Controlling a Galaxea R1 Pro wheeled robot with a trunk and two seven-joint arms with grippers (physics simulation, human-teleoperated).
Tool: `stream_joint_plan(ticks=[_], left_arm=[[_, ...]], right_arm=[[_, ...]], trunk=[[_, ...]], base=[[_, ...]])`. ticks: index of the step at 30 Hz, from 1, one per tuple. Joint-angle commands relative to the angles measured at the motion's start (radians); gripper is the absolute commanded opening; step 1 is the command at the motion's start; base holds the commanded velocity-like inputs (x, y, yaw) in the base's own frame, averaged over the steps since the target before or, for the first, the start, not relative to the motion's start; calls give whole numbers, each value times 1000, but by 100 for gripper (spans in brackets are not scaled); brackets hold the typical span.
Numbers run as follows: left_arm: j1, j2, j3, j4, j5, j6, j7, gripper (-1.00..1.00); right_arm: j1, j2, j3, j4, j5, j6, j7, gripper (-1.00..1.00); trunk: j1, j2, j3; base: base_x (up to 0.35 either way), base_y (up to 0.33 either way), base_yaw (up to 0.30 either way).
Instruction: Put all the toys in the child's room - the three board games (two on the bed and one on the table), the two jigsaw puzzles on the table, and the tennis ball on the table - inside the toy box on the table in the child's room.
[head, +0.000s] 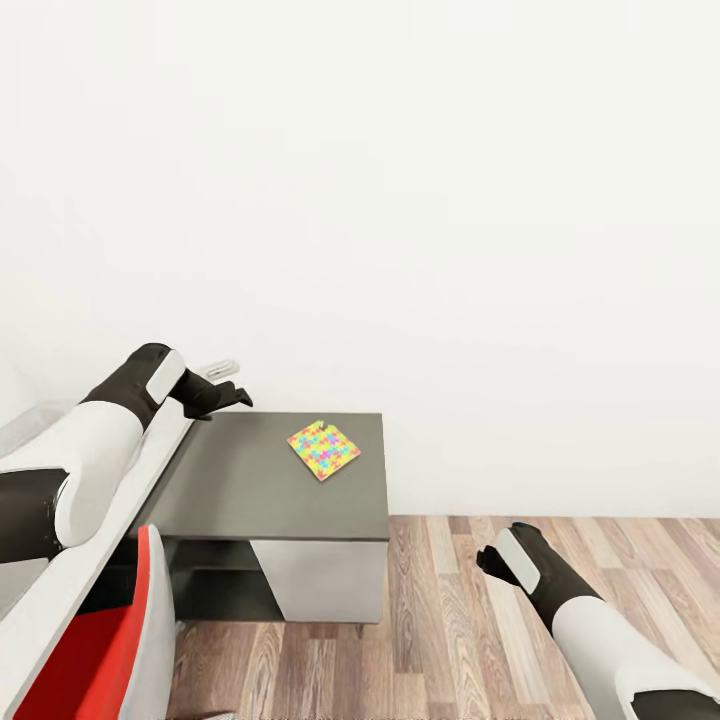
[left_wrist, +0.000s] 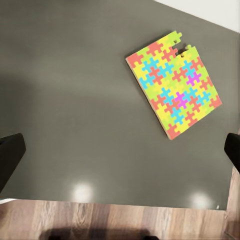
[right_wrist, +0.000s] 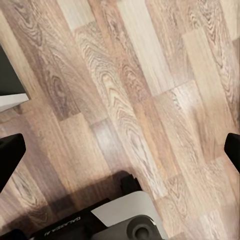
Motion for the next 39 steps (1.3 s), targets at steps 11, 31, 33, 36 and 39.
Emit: stream_joint_plan(ticks=[11,31,33,36,39], left_arm=[[-1,-1,-4,-2,-9,4,-11,100],[-1,-10,-1,-7,-8,1,-6,100],[-1,-10,0,-7,-9,1,-6,100],[-1,-10,0,-7,-9,1,-5,100],[-1,-9,0,-7,-9,1,-5,100]], right_arm=[[0,-6,35,-2,-11,0,-9,100],[-1,-8,36,-3,-11,-5,-4,100],[-1,-7,36,-3,-11,-5,-4,100],[0,-6,36,-3,-11,-5,-4,100],[-1,-4,36,-3,-11,-5,-4,100]], trunk=[[1,-2,-14],[1,-2,-15],[1,-2,-15],[1,-2,-15],[1,-2,-15]], base=[[82,0,0],[73,-106,0],[73,-61,0],[148,-121,0],[148,-129,0]])
